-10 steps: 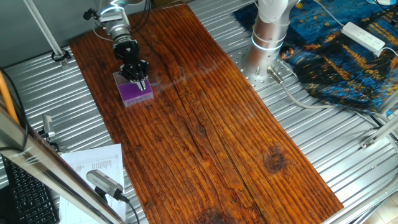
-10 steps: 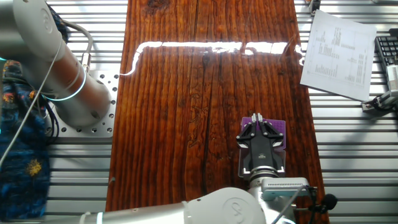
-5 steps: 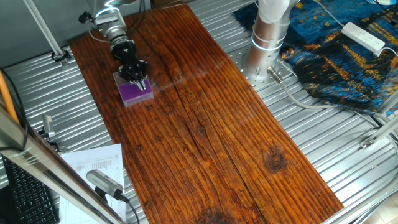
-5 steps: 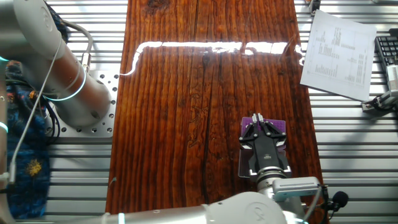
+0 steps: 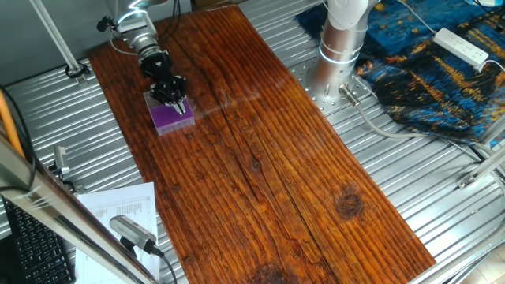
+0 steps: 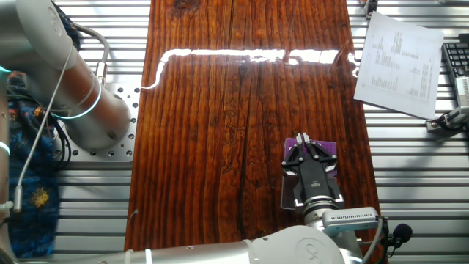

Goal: Insert a small pipette tip into the holder for small pipette tips

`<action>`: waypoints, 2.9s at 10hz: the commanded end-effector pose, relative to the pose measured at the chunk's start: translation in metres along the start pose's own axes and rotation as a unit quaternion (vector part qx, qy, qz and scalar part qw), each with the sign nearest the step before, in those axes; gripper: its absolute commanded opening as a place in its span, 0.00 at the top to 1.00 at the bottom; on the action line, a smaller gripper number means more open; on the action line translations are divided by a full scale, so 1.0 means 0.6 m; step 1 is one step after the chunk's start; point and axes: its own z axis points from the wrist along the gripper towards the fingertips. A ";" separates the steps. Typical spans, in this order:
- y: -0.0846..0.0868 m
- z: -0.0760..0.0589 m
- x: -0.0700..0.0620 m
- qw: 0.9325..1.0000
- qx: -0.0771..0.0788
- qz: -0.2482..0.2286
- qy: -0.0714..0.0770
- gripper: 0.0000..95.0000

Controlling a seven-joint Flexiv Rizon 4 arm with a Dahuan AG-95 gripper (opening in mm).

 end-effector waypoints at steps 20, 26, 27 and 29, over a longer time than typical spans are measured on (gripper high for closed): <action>0.010 0.001 0.004 1.000 0.019 -0.008 -0.005 1.00; 0.010 0.002 0.006 1.000 0.028 -0.007 -0.007 1.00; 0.010 0.002 0.007 1.000 0.028 -0.007 -0.007 1.00; 0.012 0.002 0.008 1.000 0.030 -0.005 -0.006 1.00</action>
